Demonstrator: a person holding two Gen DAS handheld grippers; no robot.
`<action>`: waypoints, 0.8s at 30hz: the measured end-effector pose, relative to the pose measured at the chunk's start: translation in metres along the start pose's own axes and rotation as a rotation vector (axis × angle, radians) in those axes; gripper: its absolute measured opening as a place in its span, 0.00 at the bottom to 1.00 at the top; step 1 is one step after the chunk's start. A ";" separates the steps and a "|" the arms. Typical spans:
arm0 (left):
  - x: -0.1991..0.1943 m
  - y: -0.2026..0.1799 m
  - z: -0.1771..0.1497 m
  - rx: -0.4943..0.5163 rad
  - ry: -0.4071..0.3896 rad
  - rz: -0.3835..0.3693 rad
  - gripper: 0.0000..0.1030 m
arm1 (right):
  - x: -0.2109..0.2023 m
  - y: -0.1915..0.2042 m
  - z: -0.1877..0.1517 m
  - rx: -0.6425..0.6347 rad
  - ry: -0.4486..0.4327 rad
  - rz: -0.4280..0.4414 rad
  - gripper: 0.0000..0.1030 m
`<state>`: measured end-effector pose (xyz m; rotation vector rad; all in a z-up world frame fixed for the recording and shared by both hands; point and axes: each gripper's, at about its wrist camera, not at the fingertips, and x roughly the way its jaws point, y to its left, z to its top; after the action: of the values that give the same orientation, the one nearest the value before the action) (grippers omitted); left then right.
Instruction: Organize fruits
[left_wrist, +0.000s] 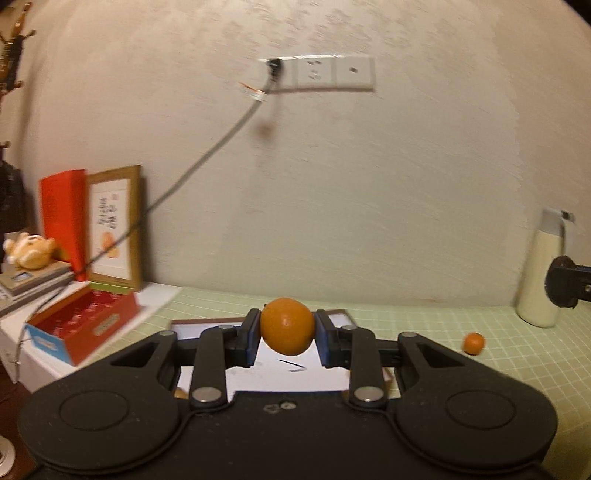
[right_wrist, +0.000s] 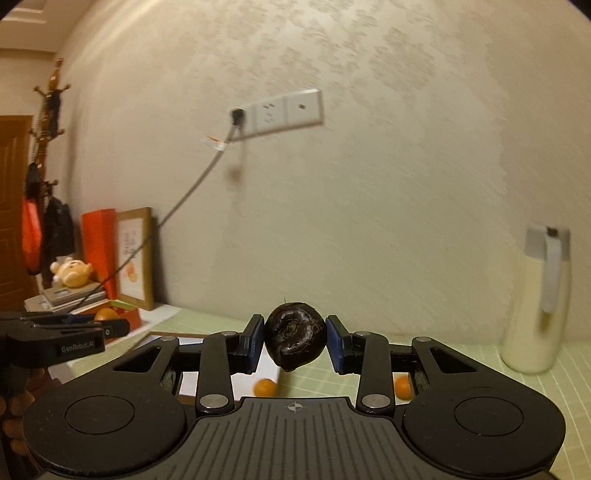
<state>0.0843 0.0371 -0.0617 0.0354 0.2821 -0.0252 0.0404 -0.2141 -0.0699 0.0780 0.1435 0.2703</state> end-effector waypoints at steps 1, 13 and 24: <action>-0.002 0.005 0.002 -0.005 -0.004 0.012 0.20 | 0.000 0.003 0.001 -0.005 -0.007 0.010 0.35; 0.015 0.059 0.012 -0.077 -0.023 0.154 0.20 | 0.039 0.050 0.006 -0.049 -0.040 0.140 0.35; 0.061 0.084 -0.003 -0.099 0.037 0.221 0.20 | 0.121 0.054 -0.011 0.014 0.064 0.170 0.35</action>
<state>0.1443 0.1196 -0.0792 -0.0313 0.3145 0.2094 0.1404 -0.1292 -0.0912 0.0954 0.2031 0.4414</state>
